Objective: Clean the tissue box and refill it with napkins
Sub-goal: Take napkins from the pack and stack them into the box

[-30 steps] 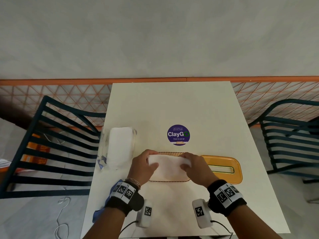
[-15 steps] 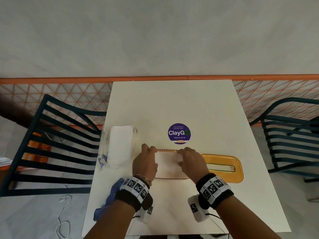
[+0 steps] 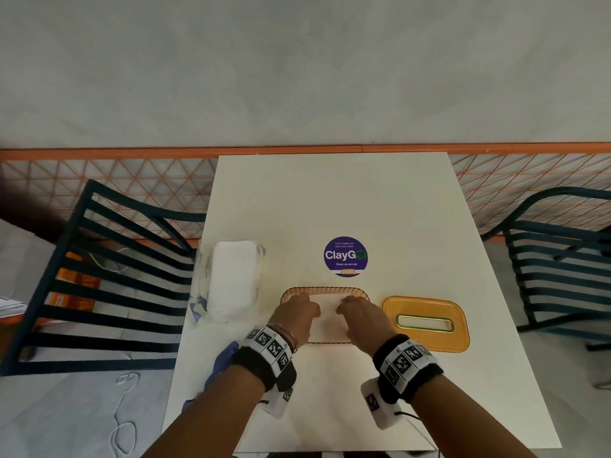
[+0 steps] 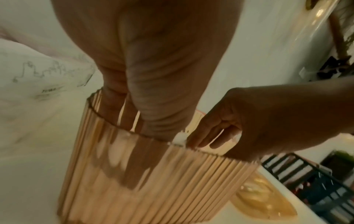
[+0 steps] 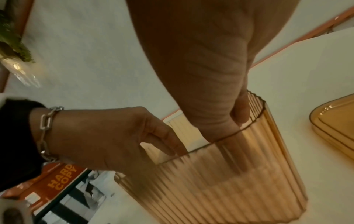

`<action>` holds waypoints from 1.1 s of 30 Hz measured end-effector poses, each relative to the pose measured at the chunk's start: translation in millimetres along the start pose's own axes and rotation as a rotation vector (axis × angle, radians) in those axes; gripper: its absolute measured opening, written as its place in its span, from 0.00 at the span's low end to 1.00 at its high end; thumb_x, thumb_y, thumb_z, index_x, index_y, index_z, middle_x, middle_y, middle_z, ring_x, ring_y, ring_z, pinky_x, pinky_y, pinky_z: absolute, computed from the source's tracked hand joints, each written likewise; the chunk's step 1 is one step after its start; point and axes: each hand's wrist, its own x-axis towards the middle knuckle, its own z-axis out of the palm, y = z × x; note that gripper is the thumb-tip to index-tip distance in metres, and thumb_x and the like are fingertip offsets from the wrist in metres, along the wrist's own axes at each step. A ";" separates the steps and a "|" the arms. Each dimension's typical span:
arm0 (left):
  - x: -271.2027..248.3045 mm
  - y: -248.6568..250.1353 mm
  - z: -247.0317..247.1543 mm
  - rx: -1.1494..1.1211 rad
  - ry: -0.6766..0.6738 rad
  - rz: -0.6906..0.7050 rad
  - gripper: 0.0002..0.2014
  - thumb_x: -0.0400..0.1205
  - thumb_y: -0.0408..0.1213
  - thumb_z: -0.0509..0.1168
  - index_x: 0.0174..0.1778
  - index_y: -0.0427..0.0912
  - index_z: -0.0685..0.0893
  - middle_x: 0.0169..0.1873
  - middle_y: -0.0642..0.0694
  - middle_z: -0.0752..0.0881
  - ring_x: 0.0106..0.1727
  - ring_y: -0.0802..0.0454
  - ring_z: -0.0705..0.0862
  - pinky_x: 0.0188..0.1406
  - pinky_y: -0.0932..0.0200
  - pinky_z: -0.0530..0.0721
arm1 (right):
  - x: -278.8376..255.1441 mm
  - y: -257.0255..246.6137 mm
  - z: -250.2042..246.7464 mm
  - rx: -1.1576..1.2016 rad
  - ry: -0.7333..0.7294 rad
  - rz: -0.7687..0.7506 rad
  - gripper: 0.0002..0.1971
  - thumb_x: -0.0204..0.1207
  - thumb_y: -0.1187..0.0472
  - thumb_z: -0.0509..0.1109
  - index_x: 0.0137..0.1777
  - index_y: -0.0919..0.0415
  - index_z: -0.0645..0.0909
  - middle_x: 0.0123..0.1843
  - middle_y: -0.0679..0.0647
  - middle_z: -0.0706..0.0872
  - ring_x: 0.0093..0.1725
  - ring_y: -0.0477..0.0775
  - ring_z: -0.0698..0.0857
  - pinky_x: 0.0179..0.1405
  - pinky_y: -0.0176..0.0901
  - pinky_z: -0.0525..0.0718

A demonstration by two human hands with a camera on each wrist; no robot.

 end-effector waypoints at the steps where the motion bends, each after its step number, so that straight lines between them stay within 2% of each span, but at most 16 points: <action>1: -2.8 0.4 -4.3 -0.047 0.039 0.006 0.24 0.80 0.30 0.72 0.73 0.51 0.83 0.71 0.48 0.79 0.73 0.46 0.79 0.71 0.51 0.81 | 0.1 2.0 0.3 0.056 0.035 0.010 0.23 0.80 0.68 0.71 0.74 0.54 0.81 0.75 0.53 0.81 0.73 0.56 0.81 0.69 0.46 0.83; 4: -16.9 -7.1 -26.5 -0.301 0.304 -0.052 0.11 0.79 0.44 0.74 0.58 0.56 0.90 0.56 0.58 0.88 0.56 0.58 0.86 0.60 0.55 0.87 | -2.2 6.1 -4.4 0.190 0.197 0.057 0.19 0.78 0.67 0.75 0.68 0.52 0.86 0.67 0.50 0.86 0.64 0.52 0.86 0.60 0.41 0.85; 6: -23.5 -29.0 -40.3 -0.429 0.482 -0.182 0.05 0.81 0.46 0.72 0.51 0.56 0.90 0.47 0.60 0.90 0.47 0.61 0.87 0.53 0.56 0.88 | -5.1 8.2 -7.2 0.296 0.262 0.085 0.17 0.77 0.68 0.77 0.64 0.53 0.88 0.62 0.49 0.89 0.55 0.48 0.89 0.55 0.38 0.87; 7: -23.2 -45.8 -43.9 -0.444 0.551 -0.286 0.05 0.82 0.45 0.70 0.51 0.55 0.90 0.48 0.59 0.90 0.48 0.59 0.88 0.54 0.55 0.88 | -6.5 8.6 -8.6 0.352 0.273 0.089 0.17 0.76 0.68 0.78 0.63 0.53 0.89 0.59 0.49 0.90 0.50 0.46 0.89 0.52 0.35 0.88; 9: -18.7 -84.2 -45.3 -0.440 0.620 -0.512 0.12 0.80 0.47 0.71 0.59 0.52 0.88 0.56 0.51 0.90 0.55 0.50 0.88 0.59 0.48 0.87 | -9.9 7.3 -11.6 0.423 0.243 0.070 0.18 0.74 0.66 0.81 0.63 0.53 0.89 0.55 0.47 0.89 0.41 0.43 0.88 0.43 0.26 0.83; 11: -11.5 -114.9 -40.9 -0.443 0.513 -0.709 0.28 0.76 0.52 0.75 0.71 0.47 0.82 0.68 0.42 0.84 0.68 0.40 0.83 0.67 0.40 0.83 | -11.8 4.8 -13.0 0.453 0.174 0.039 0.18 0.71 0.63 0.84 0.61 0.52 0.89 0.53 0.45 0.88 0.37 0.42 0.85 0.36 0.20 0.77; 13: -5.8 -130.9 -33.9 -0.441 0.361 -0.790 0.44 0.72 0.57 0.79 0.80 0.40 0.72 0.74 0.37 0.78 0.75 0.36 0.78 0.72 0.38 0.80 | -13.0 2.3 -12.5 0.442 0.116 0.028 0.18 0.71 0.64 0.84 0.60 0.52 0.90 0.51 0.44 0.87 0.37 0.41 0.85 0.33 0.19 0.74; 15: -1.9 -135.0 -29.0 -0.460 0.348 -0.807 0.53 0.68 0.59 0.82 0.82 0.37 0.67 0.75 0.35 0.77 0.75 0.34 0.78 0.71 0.37 0.80 | -12.7 2.3 -10.8 0.453 0.097 0.033 0.18 0.73 0.70 0.80 0.60 0.53 0.90 0.51 0.46 0.88 0.40 0.42 0.87 0.33 0.18 0.74; 17: 0.5 -134.6 -25.9 -0.448 0.394 -0.828 0.54 0.65 0.58 0.84 0.80 0.36 0.67 0.74 0.35 0.78 0.74 0.34 0.79 0.68 0.37 0.82 | -10.8 3.5 -10.0 0.467 0.114 0.041 0.19 0.74 0.75 0.76 0.61 0.55 0.91 0.52 0.49 0.90 0.42 0.44 0.89 0.35 0.17 0.74; 24: -1.6 -128.6 -29.1 -0.372 0.458 -0.875 0.49 0.65 0.55 0.84 0.76 0.36 0.71 0.70 0.35 0.80 0.71 0.34 0.80 0.62 0.36 0.84 | -6.6 10.3 -6.3 0.479 0.130 0.082 0.17 0.73 0.70 0.79 0.59 0.53 0.91 0.51 0.46 0.91 0.39 0.40 0.85 0.38 0.20 0.76; 27: -5.3 -130.3 -29.3 -0.426 0.545 -0.879 0.44 0.65 0.51 0.85 0.74 0.38 0.74 0.67 0.36 0.83 0.67 0.34 0.83 0.60 0.37 0.86 | -6.7 10.1 -5.5 0.468 0.124 0.083 0.17 0.73 0.68 0.80 0.59 0.51 0.91 0.51 0.43 0.91 0.40 0.38 0.85 0.38 0.20 0.76; 29: -5.1 -134.3 -28.6 -0.548 0.601 -0.868 0.40 0.67 0.48 0.84 0.73 0.40 0.77 0.65 0.37 0.85 0.64 0.35 0.85 0.59 0.40 0.87 | -6.9 9.6 -6.5 0.474 0.117 0.087 0.17 0.73 0.67 0.81 0.60 0.50 0.91 0.51 0.43 0.91 0.40 0.38 0.85 0.39 0.20 0.76; 31: -6.0 -137.9 -28.5 -0.686 0.562 -0.847 0.32 0.70 0.47 0.81 0.69 0.40 0.83 0.61 0.38 0.88 0.62 0.35 0.86 0.58 0.43 0.87 | -6.6 8.0 -8.9 0.477 0.116 0.087 0.17 0.73 0.65 0.81 0.60 0.50 0.90 0.51 0.42 0.91 0.41 0.38 0.85 0.39 0.20 0.76; 33: -8.5 -141.1 -27.6 -0.858 0.536 -0.818 0.23 0.73 0.48 0.79 0.60 0.39 0.89 0.56 0.39 0.90 0.58 0.36 0.87 0.58 0.43 0.88 | -6.1 5.6 -12.2 0.488 0.135 0.085 0.17 0.73 0.64 0.82 0.61 0.50 0.90 0.50 0.41 0.90 0.41 0.38 0.85 0.39 0.20 0.77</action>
